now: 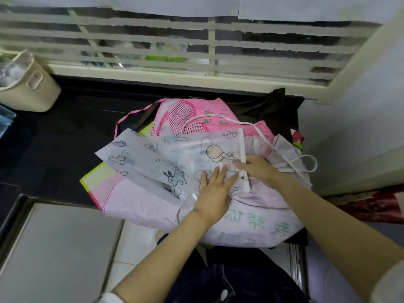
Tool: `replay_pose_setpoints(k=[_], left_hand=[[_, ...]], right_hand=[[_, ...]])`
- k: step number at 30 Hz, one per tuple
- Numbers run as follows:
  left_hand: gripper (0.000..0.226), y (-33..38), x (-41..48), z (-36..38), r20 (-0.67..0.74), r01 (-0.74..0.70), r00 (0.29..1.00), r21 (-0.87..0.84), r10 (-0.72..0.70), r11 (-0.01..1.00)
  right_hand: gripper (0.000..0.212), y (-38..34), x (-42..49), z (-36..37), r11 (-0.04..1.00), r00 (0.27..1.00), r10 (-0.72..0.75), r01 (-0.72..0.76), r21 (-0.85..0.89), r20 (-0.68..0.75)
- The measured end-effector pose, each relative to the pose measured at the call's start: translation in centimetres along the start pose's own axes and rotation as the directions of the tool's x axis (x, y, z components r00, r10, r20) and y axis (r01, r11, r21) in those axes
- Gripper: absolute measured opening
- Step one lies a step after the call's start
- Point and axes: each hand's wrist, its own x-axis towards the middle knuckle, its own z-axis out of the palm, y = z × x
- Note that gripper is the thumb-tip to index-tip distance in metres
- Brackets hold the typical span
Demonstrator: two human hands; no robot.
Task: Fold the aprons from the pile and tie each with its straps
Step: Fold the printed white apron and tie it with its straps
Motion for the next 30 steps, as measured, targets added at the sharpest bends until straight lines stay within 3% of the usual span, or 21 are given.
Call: replay_pose_setpoints(k=[9, 13, 16, 18, 26, 30], left_hand=[[0.067, 0.0, -0.4, -0.4, 0.043, 0.048, 0.998, 0.153, -0.055, 0.987], [0.074, 1.4, -1.0, 0.6, -0.089, -0.011, 0.996, 0.163, 0.026, 0.986], [0.073, 2.4, -1.2, 0.9, -0.078, -0.053, 0.994, 0.210, 0.071, 0.976], [0.067, 2.8, -0.9, 1.0, 0.019, -0.069, 0.998, 0.249, 0.067, 0.966], [0.068, 3.6, 0.5, 3.1, 0.051, -0.109, 0.994, 0.290, 0.098, 0.951], [0.068, 3.3, 0.8, 4.1, 0.060, -0.094, 0.995, 0.263, 0.081, 0.960]], right_hand=[[0.022, -1.0, -0.3, 0.7, 0.970, 0.990, -0.086, 0.059, -0.237, -0.107], [0.024, -1.1, -1.1, 0.9, 0.956, 0.964, -0.174, 0.117, -0.270, -0.199], [0.023, 0.3, -0.8, 0.0, 0.946, 0.970, -0.097, 0.020, -0.325, -0.223], [0.021, 1.3, -0.6, -0.7, 0.944, 0.969, -0.026, -0.057, -0.324, -0.247], [0.027, 3.5, 0.0, -2.2, 0.960, 0.958, 0.013, -0.093, -0.266, -0.288], [0.040, 3.6, 0.0, -1.1, 0.974, 0.898, -0.013, -0.089, -0.209, -0.439]])
